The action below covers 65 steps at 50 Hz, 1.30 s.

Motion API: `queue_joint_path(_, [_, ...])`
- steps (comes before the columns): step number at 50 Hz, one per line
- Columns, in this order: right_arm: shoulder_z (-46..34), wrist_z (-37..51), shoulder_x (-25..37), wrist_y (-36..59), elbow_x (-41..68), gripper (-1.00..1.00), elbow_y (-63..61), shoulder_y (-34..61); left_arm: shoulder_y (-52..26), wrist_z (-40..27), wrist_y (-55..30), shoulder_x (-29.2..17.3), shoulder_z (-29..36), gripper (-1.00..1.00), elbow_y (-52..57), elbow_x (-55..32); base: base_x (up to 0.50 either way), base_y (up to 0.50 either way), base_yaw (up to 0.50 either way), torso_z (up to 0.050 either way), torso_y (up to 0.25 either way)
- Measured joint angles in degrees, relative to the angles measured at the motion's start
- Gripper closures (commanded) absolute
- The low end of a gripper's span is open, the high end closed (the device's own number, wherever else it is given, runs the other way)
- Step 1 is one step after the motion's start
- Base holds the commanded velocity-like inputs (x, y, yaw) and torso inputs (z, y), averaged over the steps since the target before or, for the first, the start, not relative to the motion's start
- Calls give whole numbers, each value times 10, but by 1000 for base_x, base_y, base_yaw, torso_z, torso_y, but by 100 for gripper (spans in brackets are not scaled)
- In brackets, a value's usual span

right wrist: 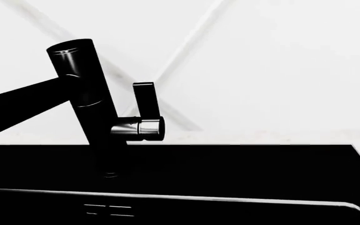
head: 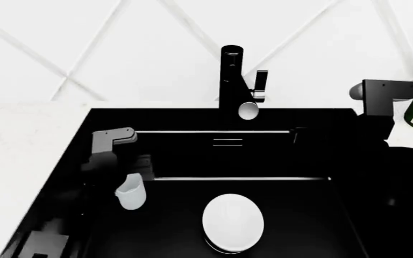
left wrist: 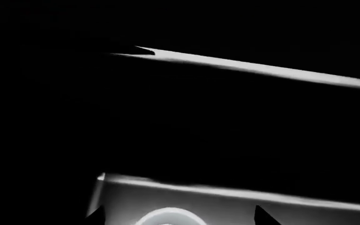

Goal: Pick the cup and bowl from the sink and place them on the counter for drying.

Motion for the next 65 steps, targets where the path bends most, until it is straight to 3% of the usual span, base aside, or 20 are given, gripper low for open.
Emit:
queue_joint_path(13, [-5, -4, -1, -8, -2, -100, 4, -7, -56, 47, 105, 38, 8, -100, -193, 43, 0, 0, 0, 0, 0])
queue_joint_path(36, [0, -13, 0, -33, -5, -100, 8, -37, -49, 62, 131, 55, -24, -100, -248, 111, 0, 0, 0, 0, 0])
queue_joint_path(37, [0, -13, 0, -34, -5, -100, 8, -38, -49, 63, 131, 55, -27, 100, -248, 115, 0, 0, 0, 0, 0])
queue_joint_path(53, [2, -14, 0, -43, -4, -100, 9, -46, -47, 66, 116, 60, -73, 100, -237, 159, 0, 0, 0, 0, 0])
queue_joint_path(65, [4, -13, 1, -45, -1, -100, 7, -47, 22, 42, -26, 34, -96, 100, -6, 129, 0, 0, 1, 0, 0])
